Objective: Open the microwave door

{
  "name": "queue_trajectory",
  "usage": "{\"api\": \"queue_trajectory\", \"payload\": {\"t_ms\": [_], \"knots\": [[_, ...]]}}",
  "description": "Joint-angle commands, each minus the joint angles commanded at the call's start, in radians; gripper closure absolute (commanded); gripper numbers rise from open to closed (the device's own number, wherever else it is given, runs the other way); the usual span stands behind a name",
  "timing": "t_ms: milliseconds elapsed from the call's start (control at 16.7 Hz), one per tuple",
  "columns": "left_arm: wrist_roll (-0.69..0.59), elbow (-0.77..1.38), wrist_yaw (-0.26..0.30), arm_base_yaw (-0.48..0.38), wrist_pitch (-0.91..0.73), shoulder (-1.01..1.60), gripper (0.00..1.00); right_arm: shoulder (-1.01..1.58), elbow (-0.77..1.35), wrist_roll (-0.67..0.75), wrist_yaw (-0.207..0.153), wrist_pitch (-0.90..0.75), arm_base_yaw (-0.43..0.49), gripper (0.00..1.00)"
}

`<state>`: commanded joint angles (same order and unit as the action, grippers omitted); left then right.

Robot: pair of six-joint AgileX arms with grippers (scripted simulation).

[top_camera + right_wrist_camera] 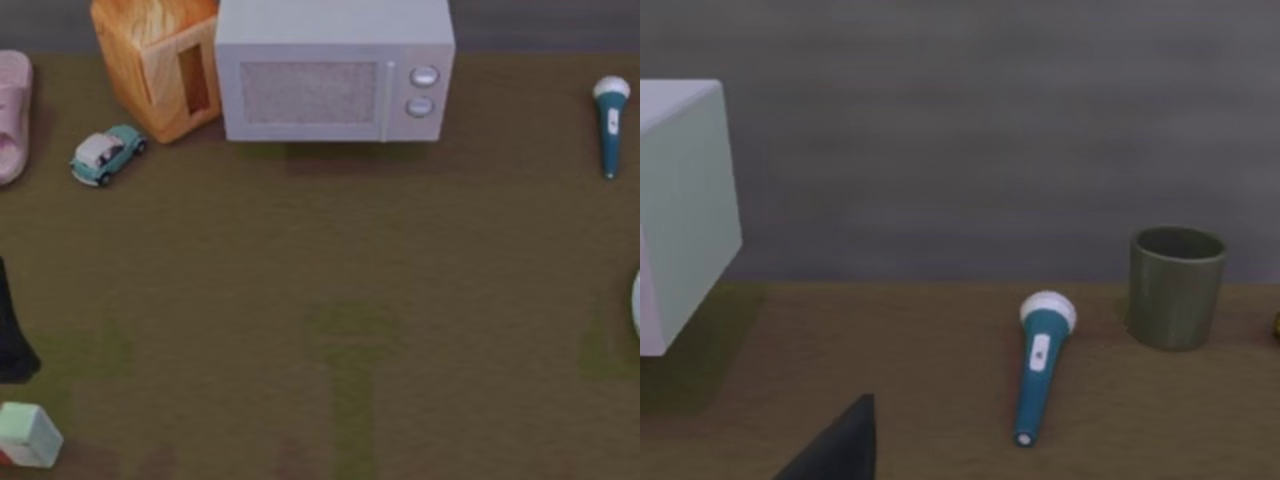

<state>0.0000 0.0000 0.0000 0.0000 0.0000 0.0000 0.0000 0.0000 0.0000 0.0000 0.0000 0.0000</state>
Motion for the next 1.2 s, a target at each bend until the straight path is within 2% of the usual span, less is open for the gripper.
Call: {"api": "queue_trajectory", "payload": {"t_ms": [240,480,720,1200], "knots": [[-0.009,0.030,-0.012,-0.018,0.001,0.031,0.00,0.000,0.000,0.000,0.000,0.000,0.000,0.00],[-0.056,0.198,-0.085,-0.112,-0.002,0.219,0.00,0.000,0.000,0.000,0.000,0.000,0.000,0.00],[-0.129,0.463,-0.210,-0.252,-0.015,0.560,0.00,0.000,0.000,0.000,0.000,0.000,0.000,0.00],[-0.300,1.081,-0.510,-0.574,-0.052,1.426,0.00,0.000,0.000,0.000,0.000,0.000,0.000,0.00]]}}
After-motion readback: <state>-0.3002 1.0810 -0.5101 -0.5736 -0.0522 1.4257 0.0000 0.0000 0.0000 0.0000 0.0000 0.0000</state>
